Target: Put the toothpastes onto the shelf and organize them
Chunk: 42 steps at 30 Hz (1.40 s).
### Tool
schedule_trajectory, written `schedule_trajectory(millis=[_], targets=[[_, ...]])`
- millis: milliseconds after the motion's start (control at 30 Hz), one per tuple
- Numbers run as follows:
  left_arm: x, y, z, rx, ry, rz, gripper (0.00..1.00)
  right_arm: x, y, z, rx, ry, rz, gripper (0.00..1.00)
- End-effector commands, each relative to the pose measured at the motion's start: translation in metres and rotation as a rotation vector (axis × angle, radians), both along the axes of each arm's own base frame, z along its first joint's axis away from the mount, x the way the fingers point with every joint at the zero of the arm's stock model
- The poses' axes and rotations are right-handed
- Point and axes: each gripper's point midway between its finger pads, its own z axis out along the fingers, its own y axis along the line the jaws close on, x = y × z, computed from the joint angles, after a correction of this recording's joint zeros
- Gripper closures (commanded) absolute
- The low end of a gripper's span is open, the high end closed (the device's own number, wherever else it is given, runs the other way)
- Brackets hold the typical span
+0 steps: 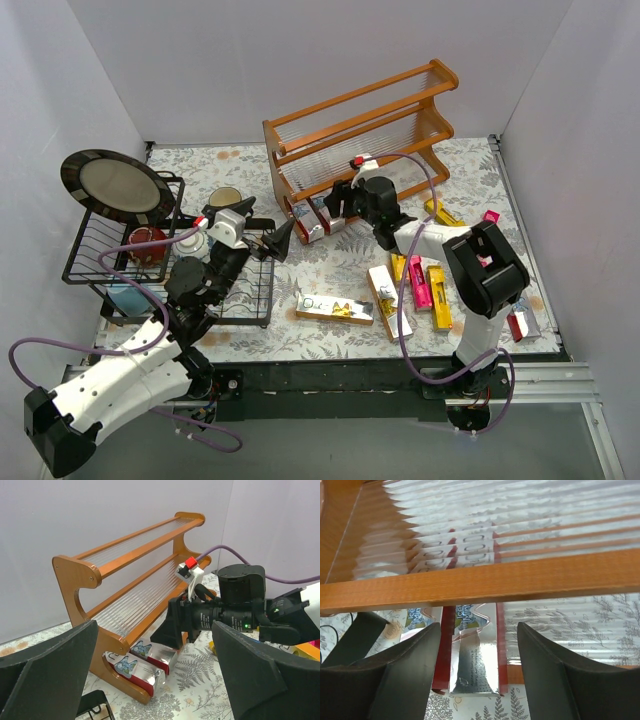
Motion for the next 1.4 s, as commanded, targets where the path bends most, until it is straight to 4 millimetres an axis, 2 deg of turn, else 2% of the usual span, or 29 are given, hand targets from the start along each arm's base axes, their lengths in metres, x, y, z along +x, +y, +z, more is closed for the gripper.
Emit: schedule_trajectory(millis=[0,33,200,533,800,1100,1267,1367], targets=[[0.000,0.001,0.004,-0.001,-0.002,-0.008,0.02,0.008,-0.009,0.008,0.173,0.055,-0.068,0.32],[0.001,0.003,0.005,-0.001,-0.002,-0.005,0.02,0.006,-0.011,0.001,0.196,0.079,-0.052,0.33],[0.001,0.004,0.006,-0.014,-0.005,-0.014,0.02,0.009,-0.009,-0.004,0.273,0.123,-0.036,0.35],[0.002,0.004,0.006,-0.015,0.002,-0.025,0.02,0.022,0.010,-0.026,0.311,0.179,0.033,0.41],[0.002,0.003,0.007,-0.018,0.005,-0.037,0.02,0.014,0.029,-0.031,0.332,0.199,0.158,0.43],[0.003,0.001,0.005,-0.016,0.012,-0.051,0.02,0.001,0.040,-0.035,0.334,0.220,0.266,0.52],[0.003,0.001,0.005,-0.012,0.013,-0.053,0.02,0.001,0.038,-0.035,0.313,0.217,0.269,0.52],[0.003,0.001,0.004,-0.013,0.015,-0.056,0.02,0.001,0.035,-0.034,0.299,0.212,0.257,0.48]])
